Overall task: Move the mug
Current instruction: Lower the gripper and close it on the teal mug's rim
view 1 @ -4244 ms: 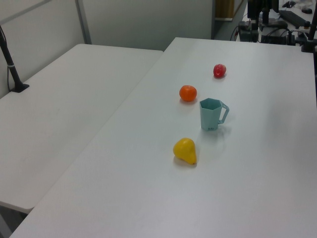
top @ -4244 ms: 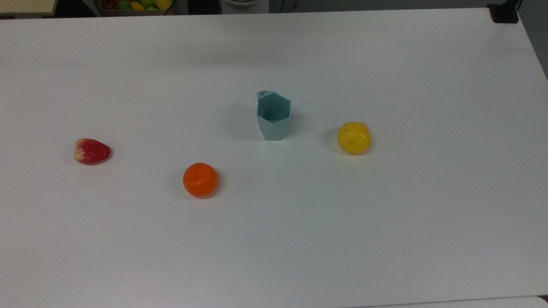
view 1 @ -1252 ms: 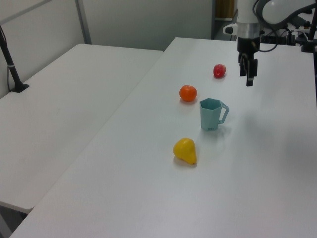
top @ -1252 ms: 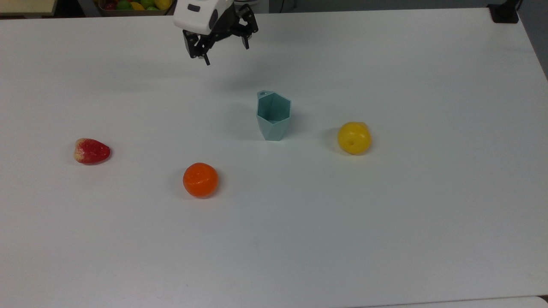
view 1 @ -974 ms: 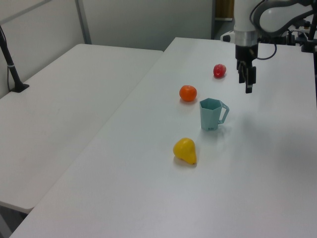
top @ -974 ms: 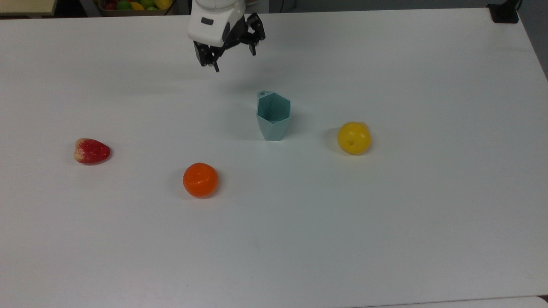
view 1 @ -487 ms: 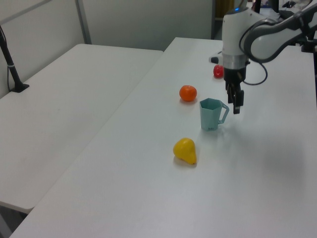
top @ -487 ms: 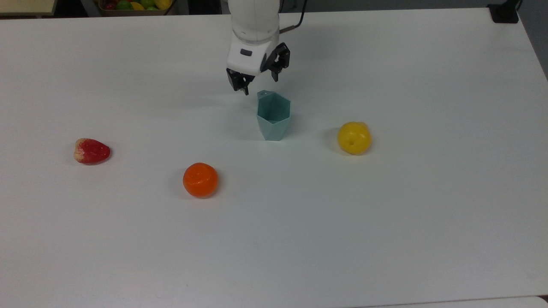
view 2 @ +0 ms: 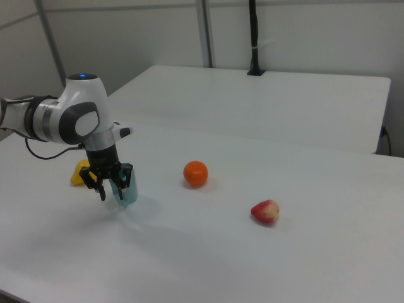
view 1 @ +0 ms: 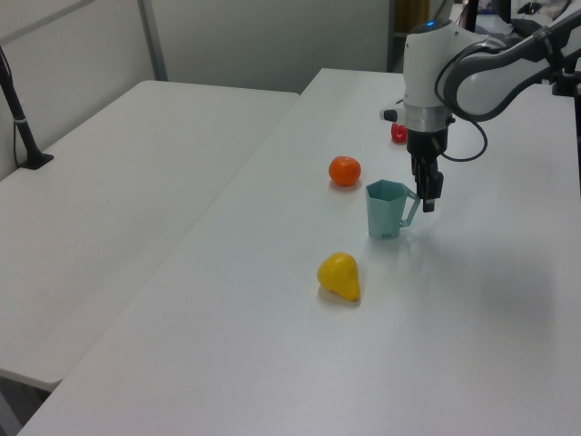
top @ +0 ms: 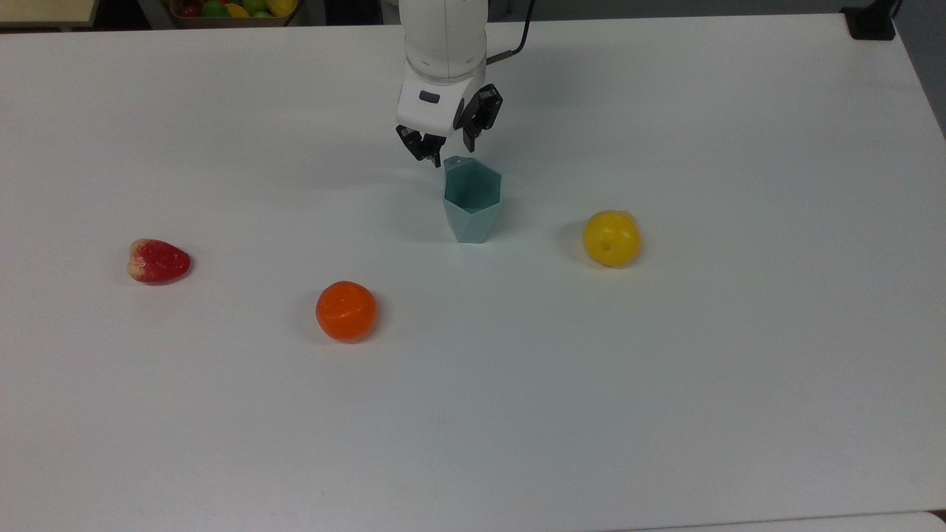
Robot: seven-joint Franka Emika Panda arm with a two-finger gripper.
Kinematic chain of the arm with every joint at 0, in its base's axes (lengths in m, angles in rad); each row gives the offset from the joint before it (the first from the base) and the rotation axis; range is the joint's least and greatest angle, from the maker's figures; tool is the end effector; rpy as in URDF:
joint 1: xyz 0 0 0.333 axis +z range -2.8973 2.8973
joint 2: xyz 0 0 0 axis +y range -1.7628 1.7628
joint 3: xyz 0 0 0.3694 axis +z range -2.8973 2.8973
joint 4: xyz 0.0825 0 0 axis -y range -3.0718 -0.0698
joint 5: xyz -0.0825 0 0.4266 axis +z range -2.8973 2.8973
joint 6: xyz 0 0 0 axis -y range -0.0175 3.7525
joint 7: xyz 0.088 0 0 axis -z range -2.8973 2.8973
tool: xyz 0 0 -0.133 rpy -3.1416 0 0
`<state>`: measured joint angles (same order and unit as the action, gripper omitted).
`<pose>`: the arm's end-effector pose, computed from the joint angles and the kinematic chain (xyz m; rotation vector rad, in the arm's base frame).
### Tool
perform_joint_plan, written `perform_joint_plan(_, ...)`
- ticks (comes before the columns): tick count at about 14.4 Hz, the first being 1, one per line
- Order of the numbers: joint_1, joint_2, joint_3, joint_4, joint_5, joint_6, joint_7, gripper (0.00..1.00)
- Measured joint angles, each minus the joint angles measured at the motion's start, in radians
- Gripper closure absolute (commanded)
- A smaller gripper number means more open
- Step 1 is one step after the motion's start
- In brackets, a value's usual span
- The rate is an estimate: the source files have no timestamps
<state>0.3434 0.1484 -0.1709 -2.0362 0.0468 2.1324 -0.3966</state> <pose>0.6034 0.1104 0.3717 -3.0065 -0.8392 0.0747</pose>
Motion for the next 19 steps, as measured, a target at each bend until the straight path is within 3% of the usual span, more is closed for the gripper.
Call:
perform_joint_plan(6,-0.001,0.041,0.0,0.023,0.0,0.047,0.0,0.67)
perform_joint_plan(11,-0.001,0.053,0.0,0.029,-0.001,0.048,0.0,0.76)
perform_joint_plan(13,-0.001,0.053,0.0,0.03,-0.001,0.048,0.0,0.85)
perform_joint_plan(19,-0.001,0.054,-0.001,0.031,-0.001,0.048,0.0,0.91)
